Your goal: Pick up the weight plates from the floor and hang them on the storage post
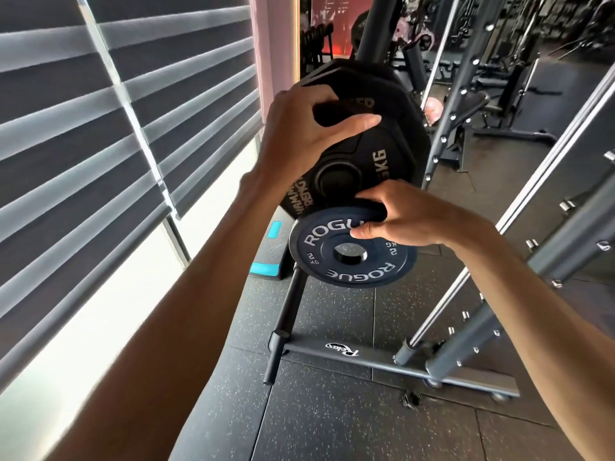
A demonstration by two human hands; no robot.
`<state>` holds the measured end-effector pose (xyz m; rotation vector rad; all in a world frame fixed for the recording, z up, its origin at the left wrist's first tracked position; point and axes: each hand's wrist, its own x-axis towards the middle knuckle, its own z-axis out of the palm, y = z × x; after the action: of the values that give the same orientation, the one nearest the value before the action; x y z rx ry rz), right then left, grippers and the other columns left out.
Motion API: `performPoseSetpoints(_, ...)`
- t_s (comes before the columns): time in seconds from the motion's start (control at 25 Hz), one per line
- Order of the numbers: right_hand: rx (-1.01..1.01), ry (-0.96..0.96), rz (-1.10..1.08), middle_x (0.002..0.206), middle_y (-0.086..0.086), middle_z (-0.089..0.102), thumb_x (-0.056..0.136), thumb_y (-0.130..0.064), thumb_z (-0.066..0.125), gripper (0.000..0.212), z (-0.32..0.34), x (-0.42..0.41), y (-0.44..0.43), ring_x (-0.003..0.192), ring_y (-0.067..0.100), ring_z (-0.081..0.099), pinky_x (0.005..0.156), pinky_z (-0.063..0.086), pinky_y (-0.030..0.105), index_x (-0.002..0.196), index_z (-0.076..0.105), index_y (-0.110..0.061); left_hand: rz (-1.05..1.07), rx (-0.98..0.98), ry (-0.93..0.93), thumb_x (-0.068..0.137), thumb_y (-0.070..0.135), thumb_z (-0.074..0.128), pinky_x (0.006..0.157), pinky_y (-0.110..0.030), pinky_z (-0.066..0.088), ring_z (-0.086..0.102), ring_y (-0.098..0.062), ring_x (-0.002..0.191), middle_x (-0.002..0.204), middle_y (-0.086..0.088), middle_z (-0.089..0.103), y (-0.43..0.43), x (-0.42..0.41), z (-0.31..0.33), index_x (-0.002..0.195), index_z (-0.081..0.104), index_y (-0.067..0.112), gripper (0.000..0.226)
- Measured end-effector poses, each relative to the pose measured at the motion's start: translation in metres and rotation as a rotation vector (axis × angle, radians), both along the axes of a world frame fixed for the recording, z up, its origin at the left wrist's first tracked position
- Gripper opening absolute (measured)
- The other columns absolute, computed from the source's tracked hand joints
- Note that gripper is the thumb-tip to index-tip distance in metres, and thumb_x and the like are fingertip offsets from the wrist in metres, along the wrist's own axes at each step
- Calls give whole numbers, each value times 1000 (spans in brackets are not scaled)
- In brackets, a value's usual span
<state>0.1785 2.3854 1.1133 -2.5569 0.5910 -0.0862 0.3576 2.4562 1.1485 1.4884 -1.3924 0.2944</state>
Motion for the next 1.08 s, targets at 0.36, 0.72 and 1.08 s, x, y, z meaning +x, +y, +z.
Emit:
performPoseSetpoints(0.36,47,40,4,105,-10,72,86,-33,77,34,-52,30,17,96,4,65,88,51,26,117,67,-21,199,-403,-120,88,33,71,90,-39,46,59,-21,99,104,-10,63,7,4,-35,108,67,0,39)
performPoseSetpoints(0.72,216,193,52,99,3,75,85,-18,78,27,-187,81,54,86,17,67,83,53,32,111,72,-12,372,195,631,102,24,44,71,-47,52,65,-27,74,80,-9,68,87,41,-296,88,65,3,33)
performPoseSetpoints(1.08,266,168,-165,103,9,66,87,-19,76,26,-314,116,58,98,26,63,88,49,36,111,70,-13,-107,702,825,85,25,77,64,-23,51,61,-8,71,86,-7,67,122,81,-400,95,60,0,32)
